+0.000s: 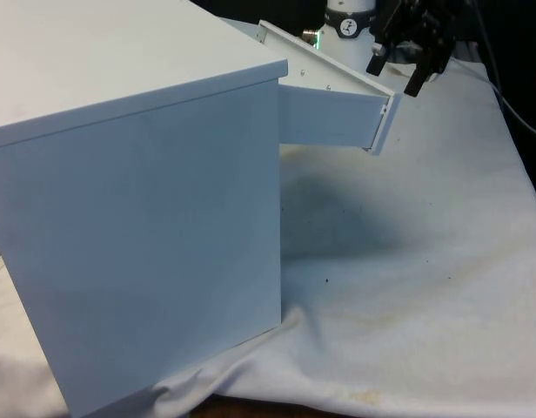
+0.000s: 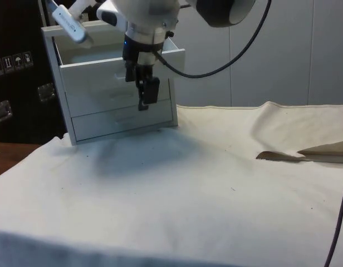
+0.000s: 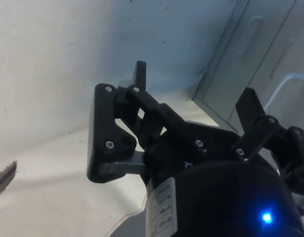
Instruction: Open the drawer, then close it.
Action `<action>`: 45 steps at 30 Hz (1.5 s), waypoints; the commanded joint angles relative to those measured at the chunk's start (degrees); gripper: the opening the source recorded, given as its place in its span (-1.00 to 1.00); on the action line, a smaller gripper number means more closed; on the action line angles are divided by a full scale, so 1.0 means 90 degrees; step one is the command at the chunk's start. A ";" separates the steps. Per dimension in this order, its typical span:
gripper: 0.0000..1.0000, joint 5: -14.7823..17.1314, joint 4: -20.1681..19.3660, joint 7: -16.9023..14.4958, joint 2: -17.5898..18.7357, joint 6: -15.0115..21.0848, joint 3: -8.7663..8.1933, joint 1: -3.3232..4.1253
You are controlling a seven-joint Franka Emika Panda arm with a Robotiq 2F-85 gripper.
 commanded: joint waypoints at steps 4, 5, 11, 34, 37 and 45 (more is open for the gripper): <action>0.97 -0.0166 0.0051 0.0025 0.0000 -0.0070 -0.0045 -0.0019; 0.89 -0.0172 0.0057 0.0025 0.0000 -0.0083 -0.0051 -0.0013; 0.23 -0.0178 0.0083 0.0006 0.0013 -0.0127 -0.0070 -0.0013; -1.00 -0.0598 0.0248 -0.0051 0.0000 -0.0280 -0.0357 -0.0064; -1.00 -0.0688 0.0280 -0.0064 0.0000 -0.0286 -0.0433 -0.0070; -1.00 -0.0802 0.0395 -0.0185 0.0000 -0.0293 -0.0624 -0.0083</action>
